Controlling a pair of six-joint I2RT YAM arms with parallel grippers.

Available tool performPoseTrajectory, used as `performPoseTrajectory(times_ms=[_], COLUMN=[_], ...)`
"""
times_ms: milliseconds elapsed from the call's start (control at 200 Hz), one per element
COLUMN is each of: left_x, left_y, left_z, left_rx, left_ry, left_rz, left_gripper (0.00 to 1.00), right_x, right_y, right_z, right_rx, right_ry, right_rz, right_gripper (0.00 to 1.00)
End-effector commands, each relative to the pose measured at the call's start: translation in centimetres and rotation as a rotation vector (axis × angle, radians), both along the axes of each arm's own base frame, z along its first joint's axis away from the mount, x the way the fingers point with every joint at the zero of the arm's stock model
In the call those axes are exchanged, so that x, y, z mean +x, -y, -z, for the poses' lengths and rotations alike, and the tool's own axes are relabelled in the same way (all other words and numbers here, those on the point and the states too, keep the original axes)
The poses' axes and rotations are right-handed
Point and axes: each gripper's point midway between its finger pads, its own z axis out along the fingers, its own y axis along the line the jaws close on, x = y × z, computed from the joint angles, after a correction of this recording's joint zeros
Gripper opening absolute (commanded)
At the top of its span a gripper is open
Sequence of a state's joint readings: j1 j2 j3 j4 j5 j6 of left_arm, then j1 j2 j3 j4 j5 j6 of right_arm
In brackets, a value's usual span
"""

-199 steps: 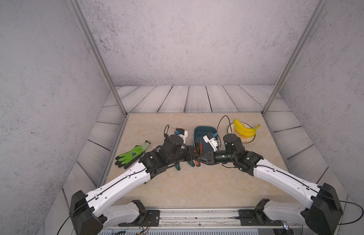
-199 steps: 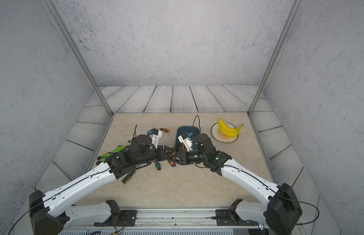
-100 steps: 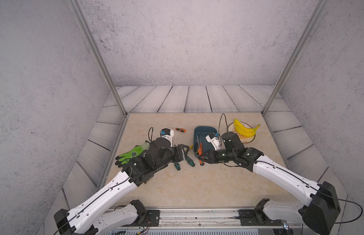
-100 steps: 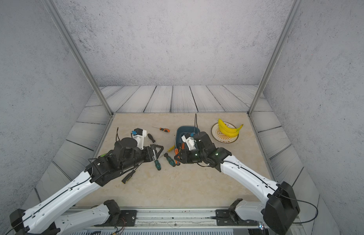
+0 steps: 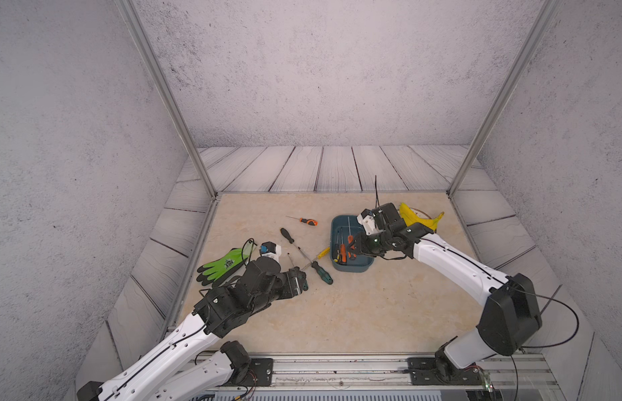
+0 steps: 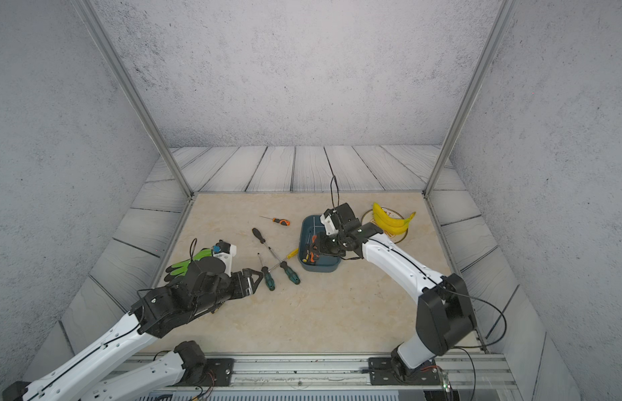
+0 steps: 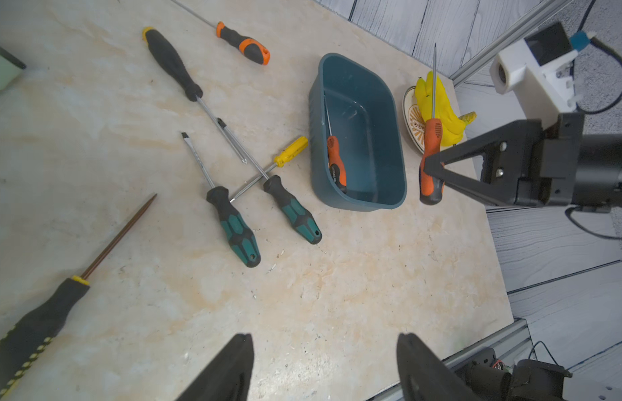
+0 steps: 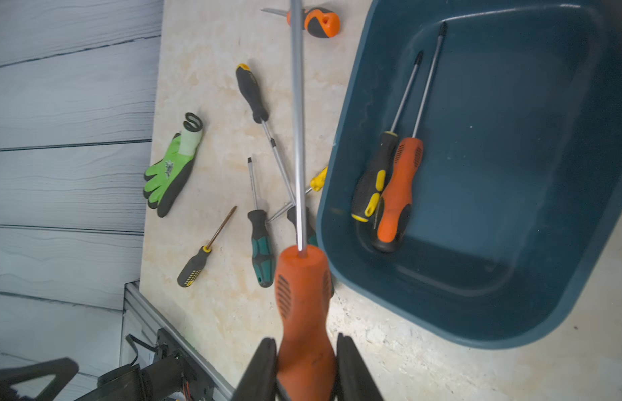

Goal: Put the screwdriver on the desktop into the storage box
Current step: Place the screwdriver in the storage box.

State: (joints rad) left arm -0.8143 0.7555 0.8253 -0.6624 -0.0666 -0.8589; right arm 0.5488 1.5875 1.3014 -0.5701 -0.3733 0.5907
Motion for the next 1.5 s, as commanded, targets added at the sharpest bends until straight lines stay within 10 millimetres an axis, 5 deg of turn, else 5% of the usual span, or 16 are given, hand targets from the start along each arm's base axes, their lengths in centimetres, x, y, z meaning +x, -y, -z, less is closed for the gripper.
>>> performPoseTrajectory(times_ms=[0, 806, 1191, 1496], left_x=[-0.5, -1.4, -1.4, -1.4], left_y=[-1.2, -2.0, -1.9, -2.0], left_z=[1.2, 3.6, 4.3, 4.8], left_rx=[0.017, 0.034, 0.038, 0.038], left_ry=[-0.029, -0.085, -0.098, -0.104], left_rz=[-0.036, -0.058, -0.060, -0.066], left_gripper=[0.71, 0.71, 0.71, 0.71], right_x=[0.6, 6.2, 6.8, 7.0], right_y=[1.0, 1.5, 1.2, 1.0], right_z=[1.8, 9.2, 12.6, 13.0], right_rx=[-0.097, -0.348, -0.371, -0.362], right_ry=[-0.048, -0.170, -0.248, -0.258], right_rz=[0.001, 0.053, 0.066, 0.076], right_gripper=[0.04, 0.04, 0.10, 0.18])
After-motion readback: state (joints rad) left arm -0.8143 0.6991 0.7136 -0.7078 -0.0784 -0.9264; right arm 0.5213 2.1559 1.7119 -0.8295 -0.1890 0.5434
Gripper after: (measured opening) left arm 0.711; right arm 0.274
